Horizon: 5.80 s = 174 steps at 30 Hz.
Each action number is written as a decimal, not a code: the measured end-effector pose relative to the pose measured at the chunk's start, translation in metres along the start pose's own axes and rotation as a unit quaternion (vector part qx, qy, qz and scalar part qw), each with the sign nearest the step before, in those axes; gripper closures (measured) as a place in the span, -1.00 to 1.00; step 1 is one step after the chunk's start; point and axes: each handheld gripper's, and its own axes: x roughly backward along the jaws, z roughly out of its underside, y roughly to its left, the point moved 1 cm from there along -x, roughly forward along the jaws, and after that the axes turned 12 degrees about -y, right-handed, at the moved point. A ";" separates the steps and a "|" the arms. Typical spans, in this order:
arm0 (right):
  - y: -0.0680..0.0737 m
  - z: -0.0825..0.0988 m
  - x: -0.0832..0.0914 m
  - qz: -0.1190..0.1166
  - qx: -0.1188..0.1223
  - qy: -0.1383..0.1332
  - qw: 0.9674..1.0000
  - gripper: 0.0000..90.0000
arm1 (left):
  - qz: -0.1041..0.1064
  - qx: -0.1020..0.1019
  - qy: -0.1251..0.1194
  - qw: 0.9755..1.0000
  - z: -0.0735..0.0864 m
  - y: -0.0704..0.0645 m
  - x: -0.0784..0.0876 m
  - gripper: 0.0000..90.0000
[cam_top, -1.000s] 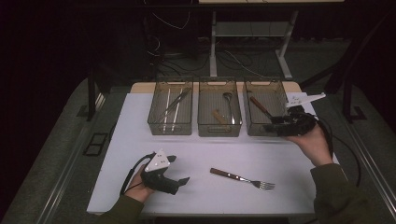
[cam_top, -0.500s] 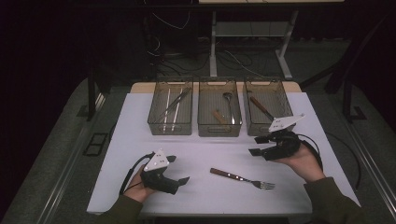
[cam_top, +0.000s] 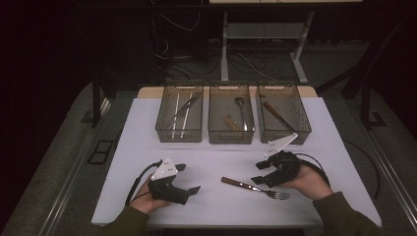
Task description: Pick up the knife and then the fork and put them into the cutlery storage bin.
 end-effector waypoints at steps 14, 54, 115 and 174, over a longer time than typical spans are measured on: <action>0.011 -0.006 -0.033 -0.019 0.043 0.098 0.994 0.25 | 0.000 0.007 0.003 1.000 0.000 0.001 -0.001 -0.81; 0.014 -0.021 -0.061 -0.004 0.060 0.216 0.974 0.71 | 0.004 0.004 0.010 1.000 0.000 0.000 -0.001 -0.80; -0.083 -0.024 0.092 0.144 -0.130 -0.218 0.956 0.72 | -0.001 0.007 0.006 1.000 0.001 0.000 -0.003 -0.79; -0.199 -0.022 0.031 0.261 -0.168 -0.071 0.948 0.09 | 0.004 0.002 0.006 1.000 0.000 0.000 -0.002 -0.77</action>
